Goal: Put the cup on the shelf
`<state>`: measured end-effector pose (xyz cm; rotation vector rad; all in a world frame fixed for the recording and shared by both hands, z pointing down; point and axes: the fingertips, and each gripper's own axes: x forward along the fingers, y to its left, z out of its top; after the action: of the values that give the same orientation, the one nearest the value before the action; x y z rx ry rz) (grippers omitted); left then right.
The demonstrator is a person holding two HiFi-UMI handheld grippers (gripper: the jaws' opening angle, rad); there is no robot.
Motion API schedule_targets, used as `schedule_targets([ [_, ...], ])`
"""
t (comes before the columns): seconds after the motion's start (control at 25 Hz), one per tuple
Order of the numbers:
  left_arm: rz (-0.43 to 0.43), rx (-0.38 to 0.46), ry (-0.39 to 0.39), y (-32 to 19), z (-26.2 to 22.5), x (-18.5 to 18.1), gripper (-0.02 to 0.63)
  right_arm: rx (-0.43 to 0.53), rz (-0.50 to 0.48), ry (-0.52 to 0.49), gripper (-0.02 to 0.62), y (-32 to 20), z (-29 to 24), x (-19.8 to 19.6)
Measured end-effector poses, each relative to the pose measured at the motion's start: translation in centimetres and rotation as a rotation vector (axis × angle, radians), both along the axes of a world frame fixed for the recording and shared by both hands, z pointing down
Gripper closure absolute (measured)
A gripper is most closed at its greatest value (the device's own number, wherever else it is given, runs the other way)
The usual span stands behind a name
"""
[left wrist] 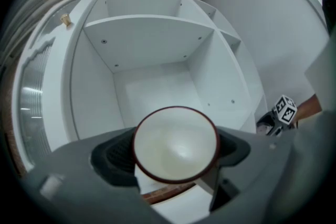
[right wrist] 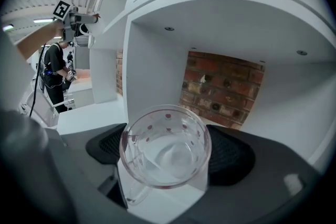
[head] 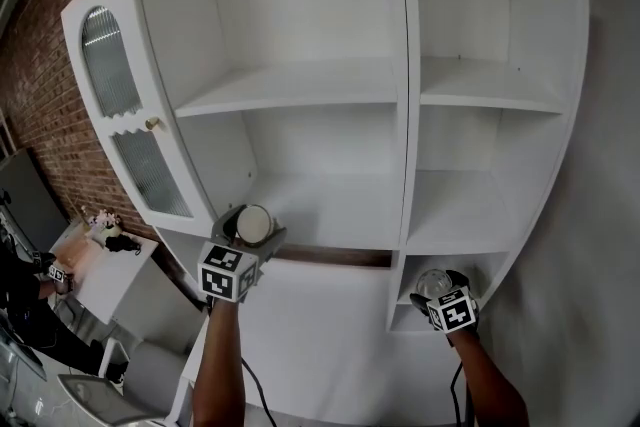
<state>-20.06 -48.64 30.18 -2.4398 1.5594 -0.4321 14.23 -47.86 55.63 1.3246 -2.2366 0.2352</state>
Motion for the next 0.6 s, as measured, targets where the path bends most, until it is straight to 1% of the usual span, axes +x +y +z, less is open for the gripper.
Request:
schedule_targets([
  [0.28,0.0,-0.021,0.025,-0.9,-0.7,-0.1,0.201,-0.035,-0.01,-0.008,0.117,-1.3,0.6,-0.2],
  [0.48,0.008,-0.06,0.032,-1.6,-0.7,-0.3,0.199,-0.067,-0.028,-0.017,0.117,-2.4,1.1,-0.7],
  [0.6,0.02,-0.099,0.037,-2.1,-0.7,-0.4,0.199,-0.094,-0.041,-0.032,0.117,-2.7,1.2,-1.3],
])
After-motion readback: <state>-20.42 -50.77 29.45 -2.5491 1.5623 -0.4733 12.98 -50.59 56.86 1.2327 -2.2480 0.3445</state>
